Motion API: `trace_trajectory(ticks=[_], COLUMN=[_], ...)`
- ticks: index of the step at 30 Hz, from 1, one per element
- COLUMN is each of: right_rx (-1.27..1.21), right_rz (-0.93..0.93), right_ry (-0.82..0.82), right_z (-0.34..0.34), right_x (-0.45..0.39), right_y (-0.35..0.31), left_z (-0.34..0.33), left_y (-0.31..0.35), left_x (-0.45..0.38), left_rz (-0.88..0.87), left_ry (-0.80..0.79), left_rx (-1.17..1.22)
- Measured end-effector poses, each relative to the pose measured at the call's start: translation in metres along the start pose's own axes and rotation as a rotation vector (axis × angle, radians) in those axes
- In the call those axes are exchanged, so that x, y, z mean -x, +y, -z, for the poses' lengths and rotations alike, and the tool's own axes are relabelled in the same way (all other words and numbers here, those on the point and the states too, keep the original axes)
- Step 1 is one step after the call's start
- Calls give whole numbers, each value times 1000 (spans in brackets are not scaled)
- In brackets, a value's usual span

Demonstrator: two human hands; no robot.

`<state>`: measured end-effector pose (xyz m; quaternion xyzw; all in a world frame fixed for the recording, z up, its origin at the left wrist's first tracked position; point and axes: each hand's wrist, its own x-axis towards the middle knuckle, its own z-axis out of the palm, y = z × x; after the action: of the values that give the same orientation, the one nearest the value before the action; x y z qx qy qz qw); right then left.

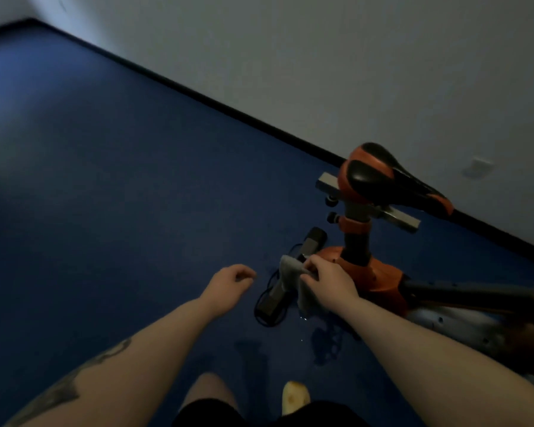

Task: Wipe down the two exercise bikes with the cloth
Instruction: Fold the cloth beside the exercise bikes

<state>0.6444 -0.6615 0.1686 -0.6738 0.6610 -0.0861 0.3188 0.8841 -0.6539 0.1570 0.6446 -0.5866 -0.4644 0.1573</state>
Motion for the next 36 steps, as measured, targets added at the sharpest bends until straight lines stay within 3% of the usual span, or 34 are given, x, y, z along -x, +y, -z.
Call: trace_trajectory(ticks=[6,18,26,36], right_rx=[7,-100,-77,-175], right_rz=[-7,-249,-331,-419], right_ry=[-38,164,234,323], right_z=[-19,-34,-9,70], right_x=[-87,-230,-318,-443], right_y=[-52,-163,-170,-124], left_z=[66,242,258,268], left_y=[-33,-48,-3,95], left_x=[-68,-230,-333,-512], left_rz=[31,-74,-188,-317], left_ry=[-29,-193,-318,-414], left_rx=[-24,-218,-258,-422])
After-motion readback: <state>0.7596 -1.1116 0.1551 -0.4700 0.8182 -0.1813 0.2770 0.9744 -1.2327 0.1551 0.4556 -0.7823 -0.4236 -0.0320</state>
